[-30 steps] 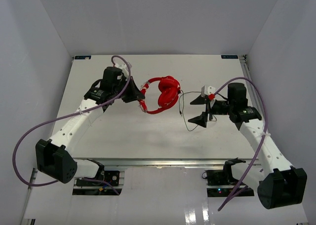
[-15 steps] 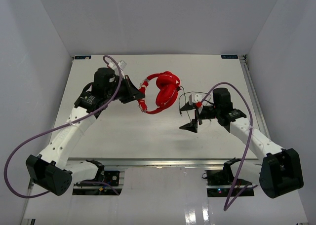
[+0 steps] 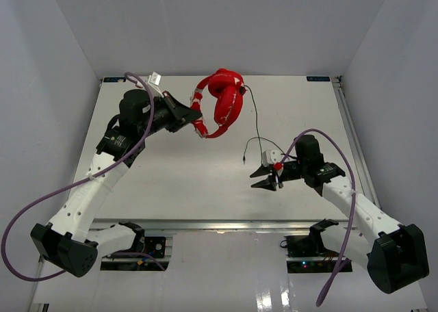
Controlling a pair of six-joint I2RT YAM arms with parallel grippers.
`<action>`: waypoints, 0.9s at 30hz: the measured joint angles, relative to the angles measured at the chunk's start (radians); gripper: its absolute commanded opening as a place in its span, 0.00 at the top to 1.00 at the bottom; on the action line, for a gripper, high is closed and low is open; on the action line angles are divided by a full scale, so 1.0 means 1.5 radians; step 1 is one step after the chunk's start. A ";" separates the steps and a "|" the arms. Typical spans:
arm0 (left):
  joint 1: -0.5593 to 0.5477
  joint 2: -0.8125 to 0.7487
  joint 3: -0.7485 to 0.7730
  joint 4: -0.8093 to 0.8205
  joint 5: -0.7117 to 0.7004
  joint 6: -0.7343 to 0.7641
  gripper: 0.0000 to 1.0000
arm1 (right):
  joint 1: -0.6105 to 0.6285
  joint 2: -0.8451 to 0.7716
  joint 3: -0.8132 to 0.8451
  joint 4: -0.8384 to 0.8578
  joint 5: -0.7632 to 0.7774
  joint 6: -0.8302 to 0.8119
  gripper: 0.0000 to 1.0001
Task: Wrap the headphones
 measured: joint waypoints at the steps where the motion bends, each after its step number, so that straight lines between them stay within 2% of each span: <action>1: 0.000 0.000 0.000 0.018 -0.009 -0.018 1.00 | 0.000 -0.004 0.006 -0.013 0.002 -0.004 0.64; 4: 0.000 0.000 0.001 0.044 -0.025 -0.041 1.00 | 0.000 -0.014 0.019 -0.045 0.009 -0.010 0.66; 7: 0.000 0.001 0.004 0.064 -0.046 -0.059 1.00 | 0.000 -0.028 0.024 -0.063 0.027 -0.007 0.73; 12: 0.000 0.013 0.014 0.083 -0.075 -0.071 1.00 | 0.000 -0.047 0.028 -0.080 0.058 0.008 0.91; 22: -0.002 0.075 0.023 0.111 -0.178 -0.070 1.00 | 0.005 -0.048 0.113 -0.129 0.228 0.073 0.92; 27: -0.024 0.187 0.083 0.108 -0.263 -0.034 1.00 | 0.043 -0.007 0.204 -0.189 0.389 0.057 0.92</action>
